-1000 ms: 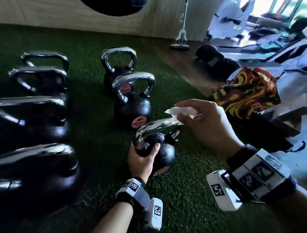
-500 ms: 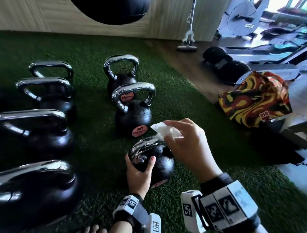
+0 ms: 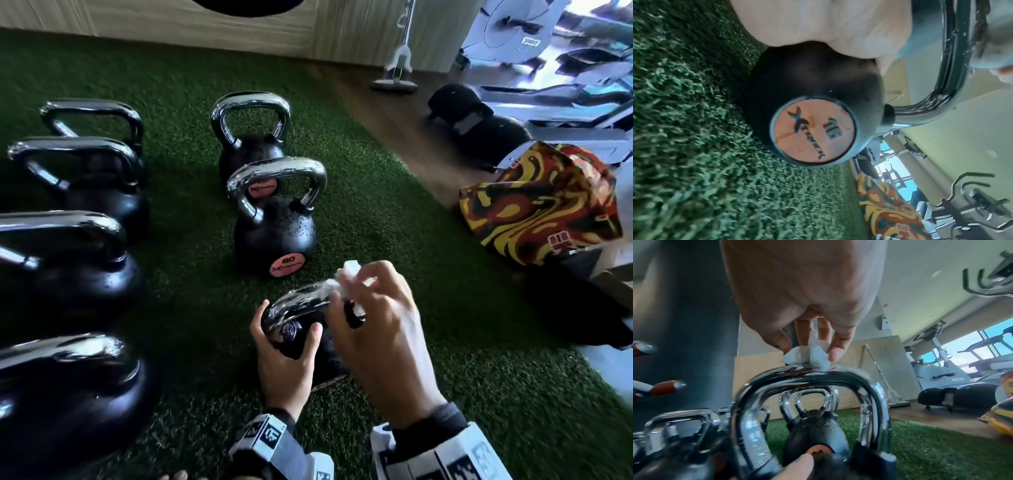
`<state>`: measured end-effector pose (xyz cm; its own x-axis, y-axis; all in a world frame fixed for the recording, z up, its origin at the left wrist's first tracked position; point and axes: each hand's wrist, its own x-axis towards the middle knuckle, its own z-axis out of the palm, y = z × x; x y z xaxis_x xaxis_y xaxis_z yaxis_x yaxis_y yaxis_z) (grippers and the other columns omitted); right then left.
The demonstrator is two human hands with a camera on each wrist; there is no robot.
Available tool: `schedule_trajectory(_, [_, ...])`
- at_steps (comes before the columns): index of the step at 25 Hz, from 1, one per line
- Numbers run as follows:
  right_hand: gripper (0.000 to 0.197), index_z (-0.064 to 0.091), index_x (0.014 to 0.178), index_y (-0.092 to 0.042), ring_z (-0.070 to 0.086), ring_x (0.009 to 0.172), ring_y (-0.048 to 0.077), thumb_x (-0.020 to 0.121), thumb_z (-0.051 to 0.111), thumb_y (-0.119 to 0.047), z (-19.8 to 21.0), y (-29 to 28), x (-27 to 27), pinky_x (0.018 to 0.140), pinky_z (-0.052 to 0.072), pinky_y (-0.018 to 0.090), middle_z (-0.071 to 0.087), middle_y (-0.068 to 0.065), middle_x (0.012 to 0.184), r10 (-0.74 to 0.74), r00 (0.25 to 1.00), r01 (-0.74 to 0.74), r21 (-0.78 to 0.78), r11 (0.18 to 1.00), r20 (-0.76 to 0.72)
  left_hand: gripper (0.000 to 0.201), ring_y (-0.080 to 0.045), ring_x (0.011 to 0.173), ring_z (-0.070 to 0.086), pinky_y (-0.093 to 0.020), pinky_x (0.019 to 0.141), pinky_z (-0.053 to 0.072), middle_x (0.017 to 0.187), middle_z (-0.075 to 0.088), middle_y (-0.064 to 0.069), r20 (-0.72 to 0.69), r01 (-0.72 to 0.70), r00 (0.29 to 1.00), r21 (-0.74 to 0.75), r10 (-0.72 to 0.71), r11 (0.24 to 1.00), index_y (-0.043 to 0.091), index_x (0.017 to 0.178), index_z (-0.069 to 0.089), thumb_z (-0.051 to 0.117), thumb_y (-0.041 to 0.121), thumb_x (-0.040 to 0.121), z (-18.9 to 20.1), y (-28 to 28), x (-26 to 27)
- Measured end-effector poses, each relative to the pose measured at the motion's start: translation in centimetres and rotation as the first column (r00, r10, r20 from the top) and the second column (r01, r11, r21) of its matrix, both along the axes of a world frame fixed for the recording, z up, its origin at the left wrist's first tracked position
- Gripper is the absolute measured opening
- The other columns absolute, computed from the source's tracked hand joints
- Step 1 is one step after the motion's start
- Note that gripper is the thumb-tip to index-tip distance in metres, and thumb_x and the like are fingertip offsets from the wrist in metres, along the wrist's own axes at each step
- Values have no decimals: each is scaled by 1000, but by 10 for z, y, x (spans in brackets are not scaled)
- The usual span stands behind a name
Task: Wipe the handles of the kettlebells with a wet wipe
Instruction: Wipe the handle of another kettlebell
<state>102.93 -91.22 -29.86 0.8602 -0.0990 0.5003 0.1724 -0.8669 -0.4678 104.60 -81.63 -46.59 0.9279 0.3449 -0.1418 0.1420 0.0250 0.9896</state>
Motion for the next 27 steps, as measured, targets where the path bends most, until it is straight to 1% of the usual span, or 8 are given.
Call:
schedule_trajectory(2, [16, 76, 105, -12, 55, 80, 18, 98, 64, -20, -3, 6, -2, 77, 50, 29, 60, 0, 98, 14, 1000, -15, -68, 998, -9, 87, -15, 117, 61, -26, 100, 42, 128, 60, 4, -55, -100, 994, -19, 99, 995, 27, 146, 40, 88, 39, 74, 2, -5, 4])
schedule_trajectory(5, [16, 80, 107, -16, 62, 77, 11, 95, 70, -14, -11, -19, 6, 70, 53, 24, 64, -4, 98, -75, 997, 75, 47, 996, -3, 97, -23, 123, 63, -39, 108, 48, 131, 68, -5, -153, -166, 975, 2, 164, 986, 13, 135, 58, 72, 73, 60, 9, -10, 12])
schedule_trajectory(8, [18, 82, 104, -25, 68, 81, 4, 91, 76, -15, -15, -42, 11, 67, 54, 20, 71, -11, 98, -148, 989, 145, 322, 936, -13, 80, -16, 119, 64, -32, 105, 48, 125, 71, -2, -122, -148, 981, 21, 149, 989, 11, 128, 63, 79, 62, 69, 12, -6, 18])
schedule_trajectory(10, [21, 82, 105, -24, 68, 82, 1, 90, 76, -11, -14, -36, 9, 70, 50, 11, 73, -12, 99, -135, 991, 130, 274, 953, 0, 47, -13, 107, 65, -24, 94, 45, 106, 71, 12, -70, -91, 993, 20, 92, 996, 18, 113, 67, 86, 43, 77, 13, 4, 29])
schedule_trajectory(13, [20, 81, 106, -25, 66, 78, 1, 89, 76, -15, -15, -34, 5, 67, 47, 7, 74, -14, 96, -198, 980, 199, 256, 946, -31, 52, -13, 95, 71, -27, 87, 51, 92, 73, 15, -51, 40, 998, 33, -39, 999, 21, 100, 71, 80, 59, 65, 11, 19, 45])
schedule_trajectory(16, [15, 82, 101, -31, 71, 80, 1, 87, 80, -31, -18, -50, 1, 76, 58, 26, 78, -10, 92, -264, 936, 346, 467, 814, -233, 61, -9, 96, 72, -33, 91, 56, 97, 77, 9, -51, 62, 997, 27, -60, 998, 20, 103, 74, 75, 66, 61, 3, 25, 49])
schedule_trajectory(19, [22, 82, 100, -19, 78, 91, 15, 79, 87, -25, -11, -55, -5, 91, 57, 34, 82, 0, 91, -84, 927, 353, 774, 526, -366, 62, -8, 98, 72, -36, 94, 57, 101, 78, 7, -62, 102, 993, 8, -101, 995, 20, 106, 73, 77, 66, 65, 0, 25, 47])
schedule_trajectory(27, [25, 79, 81, 0, 74, 85, 28, 57, 83, -3, -46, -59, -11, 82, 64, 35, 77, 25, 94, 88, 851, 486, 840, 242, -517, 32, -8, 104, 70, -22, 89, 51, 102, 75, 14, -125, 319, 944, 129, -304, 939, 25, 110, 70, 78, 44, 86, 36, 48, 33])
